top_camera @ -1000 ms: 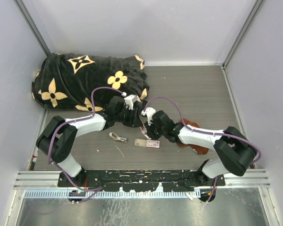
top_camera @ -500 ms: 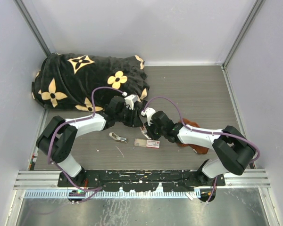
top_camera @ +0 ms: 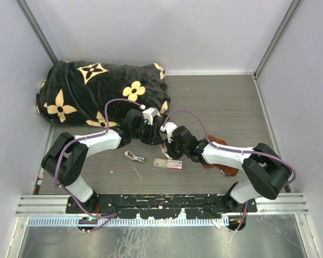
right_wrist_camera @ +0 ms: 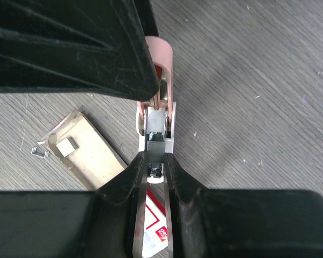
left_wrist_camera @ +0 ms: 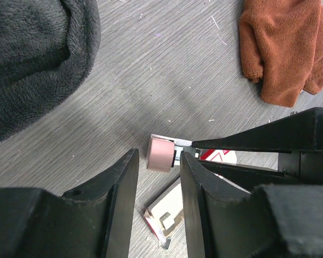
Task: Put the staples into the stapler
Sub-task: Install the staple into the stapler.
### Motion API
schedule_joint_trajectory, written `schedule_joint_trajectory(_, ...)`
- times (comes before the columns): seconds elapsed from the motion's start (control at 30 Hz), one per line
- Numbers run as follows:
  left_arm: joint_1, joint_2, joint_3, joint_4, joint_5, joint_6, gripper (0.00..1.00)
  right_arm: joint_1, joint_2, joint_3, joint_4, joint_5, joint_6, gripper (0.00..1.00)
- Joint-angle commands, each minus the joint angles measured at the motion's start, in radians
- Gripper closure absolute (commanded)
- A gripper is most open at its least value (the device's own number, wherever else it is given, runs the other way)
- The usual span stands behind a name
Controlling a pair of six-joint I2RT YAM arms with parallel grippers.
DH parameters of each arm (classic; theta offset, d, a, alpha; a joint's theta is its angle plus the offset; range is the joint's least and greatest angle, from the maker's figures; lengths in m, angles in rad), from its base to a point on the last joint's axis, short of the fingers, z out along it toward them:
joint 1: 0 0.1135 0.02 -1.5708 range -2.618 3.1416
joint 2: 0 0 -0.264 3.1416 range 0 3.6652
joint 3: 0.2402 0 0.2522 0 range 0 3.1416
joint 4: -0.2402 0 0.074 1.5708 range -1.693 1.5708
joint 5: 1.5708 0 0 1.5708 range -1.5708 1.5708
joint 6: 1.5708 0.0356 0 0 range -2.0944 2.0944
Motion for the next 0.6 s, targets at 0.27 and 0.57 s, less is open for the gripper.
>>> schedule_joint_trajectory(0.27,-0.006,-0.013,0.034,0.036,0.014,0.017,0.63,0.006,-0.014,0.054,0.009,0.012,0.047,0.88)
schedule_joint_trajectory(0.57,-0.007,-0.012,0.038,0.034,0.014,0.016,0.63,0.014,-0.008,0.048,0.009,0.013,0.064,0.88)
